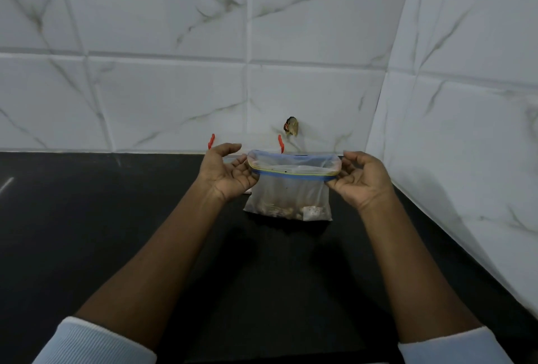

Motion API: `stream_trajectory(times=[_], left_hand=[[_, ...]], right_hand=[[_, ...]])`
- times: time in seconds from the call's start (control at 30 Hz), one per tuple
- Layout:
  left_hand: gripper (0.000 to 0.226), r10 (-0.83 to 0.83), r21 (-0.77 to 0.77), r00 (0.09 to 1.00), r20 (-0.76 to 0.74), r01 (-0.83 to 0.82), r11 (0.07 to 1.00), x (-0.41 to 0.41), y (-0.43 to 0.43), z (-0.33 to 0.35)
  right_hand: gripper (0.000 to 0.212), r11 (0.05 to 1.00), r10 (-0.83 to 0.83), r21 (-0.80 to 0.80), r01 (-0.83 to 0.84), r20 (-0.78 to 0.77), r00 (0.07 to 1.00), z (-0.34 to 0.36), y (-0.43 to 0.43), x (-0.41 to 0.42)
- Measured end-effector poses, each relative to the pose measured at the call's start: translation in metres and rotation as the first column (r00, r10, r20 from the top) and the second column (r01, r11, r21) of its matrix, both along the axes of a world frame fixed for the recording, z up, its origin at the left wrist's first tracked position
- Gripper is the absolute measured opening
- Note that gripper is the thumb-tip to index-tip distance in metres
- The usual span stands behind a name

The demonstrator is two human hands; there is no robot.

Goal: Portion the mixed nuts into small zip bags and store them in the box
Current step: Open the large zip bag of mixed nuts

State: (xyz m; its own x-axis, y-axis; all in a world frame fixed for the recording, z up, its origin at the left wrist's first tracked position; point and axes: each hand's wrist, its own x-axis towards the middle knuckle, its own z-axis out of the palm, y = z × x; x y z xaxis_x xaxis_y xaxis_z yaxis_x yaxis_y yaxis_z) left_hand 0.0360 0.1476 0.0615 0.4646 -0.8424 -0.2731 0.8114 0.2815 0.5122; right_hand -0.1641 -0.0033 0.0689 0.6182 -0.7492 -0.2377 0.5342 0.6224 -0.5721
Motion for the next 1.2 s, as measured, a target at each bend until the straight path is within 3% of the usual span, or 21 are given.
stream_trajectory(times=[0.17, 0.23, 0.33, 0.47, 0.6, 0.73, 0.87, 1.0, 1.2], left_hand=[[0.028, -0.042, 0.011, 0.987, 0.153, 0.041, 0.999, 0.008, -0.004, 0.0], [0.02, -0.04, 0.034, 0.964, 0.264, 0.033, 0.999, 0.009, -0.004, -0.002], [0.026, -0.004, 0.051, 0.919, 0.395, -0.018, 0.999, 0.005, -0.004, -0.004], [0.043, 0.046, 0.133, 0.753, 0.656, -0.174, 0.976, 0.0, -0.01, -0.007], [0.039, 0.077, 0.197, 0.651, 0.755, -0.337, 0.921, 0.0, -0.014, -0.012], [0.034, 0.122, 0.169, 0.488, 0.864, -0.51, 0.843, 0.004, -0.011, -0.013], [0.029, 0.147, 0.096, 0.37, 0.917, -0.563, 0.821, 0.007, -0.005, -0.009], [0.021, 0.166, 0.074, 0.393, 0.905, -0.527, 0.846, 0.003, -0.006, -0.012], [0.012, 0.065, 0.184, 0.519, 0.852, -0.415, 0.891, -0.003, -0.011, -0.017]], right_hand=[[0.015, 0.985, 0.077, -0.148, -0.089, -0.086, 0.993, 0.0, -0.017, 0.006], [0.029, 0.955, 0.074, -0.277, -0.105, -0.122, 0.99, -0.004, -0.023, 0.007], [0.037, 0.866, -0.007, -0.49, -0.098, -0.208, 0.978, -0.008, -0.028, 0.004], [0.027, 0.772, -0.143, -0.627, -0.106, -0.334, 0.932, -0.013, -0.03, -0.002], [0.019, 0.623, -0.412, -0.774, -0.109, -0.444, 0.795, -0.014, -0.027, -0.003], [0.021, 0.413, -0.664, -0.905, -0.104, -0.377, 0.646, -0.012, -0.024, -0.008], [0.019, 0.338, -0.72, -0.933, -0.125, -0.342, 0.603, -0.009, -0.02, -0.01], [0.012, 0.354, -0.68, -0.912, -0.205, -0.402, 0.613, -0.011, -0.016, -0.007], [0.004, 0.431, -0.499, -0.853, -0.295, -0.497, 0.71, -0.011, -0.017, -0.012]])
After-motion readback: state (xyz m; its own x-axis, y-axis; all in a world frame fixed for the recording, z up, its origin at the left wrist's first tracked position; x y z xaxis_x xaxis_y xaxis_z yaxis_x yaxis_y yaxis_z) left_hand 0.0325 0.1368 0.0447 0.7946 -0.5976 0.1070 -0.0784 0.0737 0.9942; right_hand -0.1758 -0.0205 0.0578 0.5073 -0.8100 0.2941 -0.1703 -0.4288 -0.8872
